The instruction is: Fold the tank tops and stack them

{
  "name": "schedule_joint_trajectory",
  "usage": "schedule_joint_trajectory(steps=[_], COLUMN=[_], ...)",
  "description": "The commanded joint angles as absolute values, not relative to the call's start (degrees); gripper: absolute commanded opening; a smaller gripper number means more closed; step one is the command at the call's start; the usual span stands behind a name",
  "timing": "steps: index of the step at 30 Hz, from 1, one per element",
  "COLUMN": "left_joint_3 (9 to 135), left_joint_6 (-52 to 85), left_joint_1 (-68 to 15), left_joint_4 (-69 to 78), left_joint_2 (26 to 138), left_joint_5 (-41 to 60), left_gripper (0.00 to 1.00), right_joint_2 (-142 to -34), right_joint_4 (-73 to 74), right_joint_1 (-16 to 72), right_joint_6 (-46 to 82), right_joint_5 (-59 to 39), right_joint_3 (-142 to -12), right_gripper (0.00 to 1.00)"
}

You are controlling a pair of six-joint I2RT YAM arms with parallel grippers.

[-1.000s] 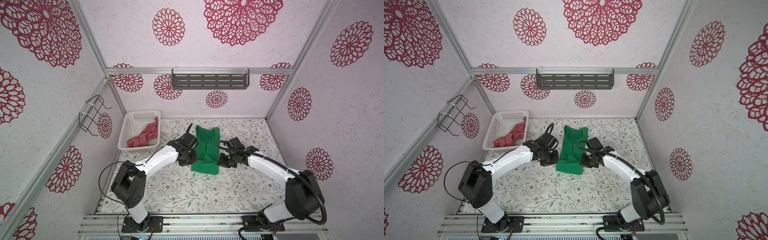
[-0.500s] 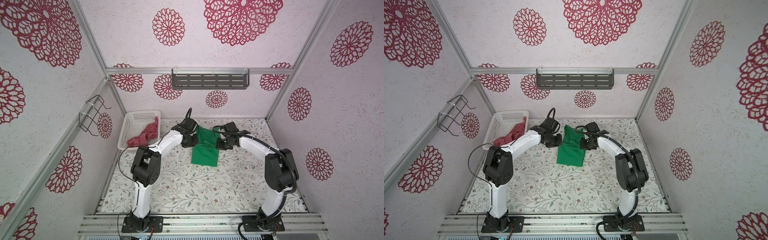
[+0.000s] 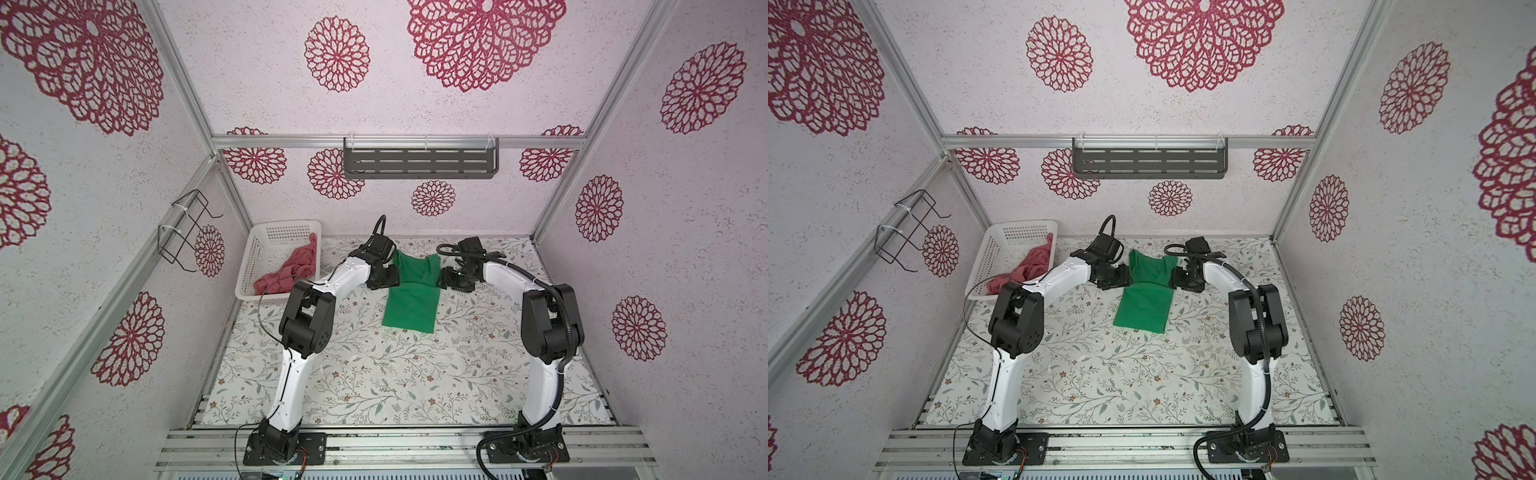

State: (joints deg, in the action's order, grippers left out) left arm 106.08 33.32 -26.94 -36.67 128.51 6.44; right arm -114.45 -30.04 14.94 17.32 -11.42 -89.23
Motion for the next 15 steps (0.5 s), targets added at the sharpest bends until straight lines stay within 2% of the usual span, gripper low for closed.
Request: schedule_joint_trajectory(steps=[1,4,9,15], left_joint_3=[101.86,94.88,90.48,90.2], left_joint_6=[32.45,35.71,38.12,39.58], left_joint_1=[-26.55,-27.52,-30.37,-31.93], left_joint_4=[-35.47,-32.86,-30.86,-31.15], left_joint_2=[120.02,116.25,116.98,120.72], left_joint_5=[3.1,4.33,5.04,6.11], left_gripper=[0.59,0.54,0.41,0.37], right_joint_2=[-106.91,-101.27,-95.57,-98.06], right_joint_4=[-32.47,-29.08,-19.8,-11.45], right_joint_1=[14.81,15.33,19.42,25.63], right_joint_6=[15.98,18.98,26.95,33.35], right_joint_5=[-8.23,-11.1,-17.83,-18.53], right_joint_3=[-88.44,-80.29,-68.33,-64.19], right_gripper=[0.66,0.6,0.42,0.33])
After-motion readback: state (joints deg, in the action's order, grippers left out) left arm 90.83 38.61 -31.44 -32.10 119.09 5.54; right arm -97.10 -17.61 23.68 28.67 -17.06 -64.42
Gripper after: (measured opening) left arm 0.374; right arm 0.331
